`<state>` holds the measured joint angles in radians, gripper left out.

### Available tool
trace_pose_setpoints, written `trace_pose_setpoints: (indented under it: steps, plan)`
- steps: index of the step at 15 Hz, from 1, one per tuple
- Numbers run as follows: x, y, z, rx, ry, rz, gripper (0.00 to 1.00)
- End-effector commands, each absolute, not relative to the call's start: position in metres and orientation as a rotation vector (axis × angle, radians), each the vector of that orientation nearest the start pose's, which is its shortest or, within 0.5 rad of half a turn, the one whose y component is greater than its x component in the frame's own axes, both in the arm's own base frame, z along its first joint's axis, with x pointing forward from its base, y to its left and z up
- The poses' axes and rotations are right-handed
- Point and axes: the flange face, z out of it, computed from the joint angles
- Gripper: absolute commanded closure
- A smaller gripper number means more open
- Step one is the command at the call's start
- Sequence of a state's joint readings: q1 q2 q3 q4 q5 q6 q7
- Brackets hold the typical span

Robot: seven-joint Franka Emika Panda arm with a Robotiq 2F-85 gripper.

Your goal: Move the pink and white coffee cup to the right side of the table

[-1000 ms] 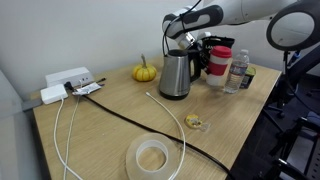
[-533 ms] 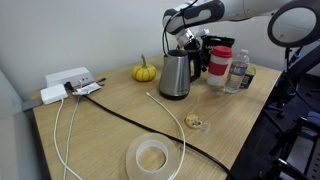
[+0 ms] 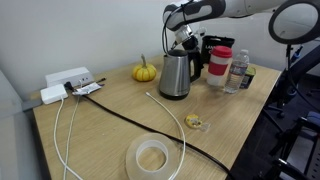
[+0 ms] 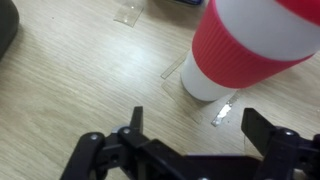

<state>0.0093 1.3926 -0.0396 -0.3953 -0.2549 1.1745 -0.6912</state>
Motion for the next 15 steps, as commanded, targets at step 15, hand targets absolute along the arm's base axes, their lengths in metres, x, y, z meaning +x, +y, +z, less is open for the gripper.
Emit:
trace_pose_setpoints:
  steps: [15]
  plan:
    - [0.735,-0.063,0.187,-2.827,-1.082,0.985,0.00]
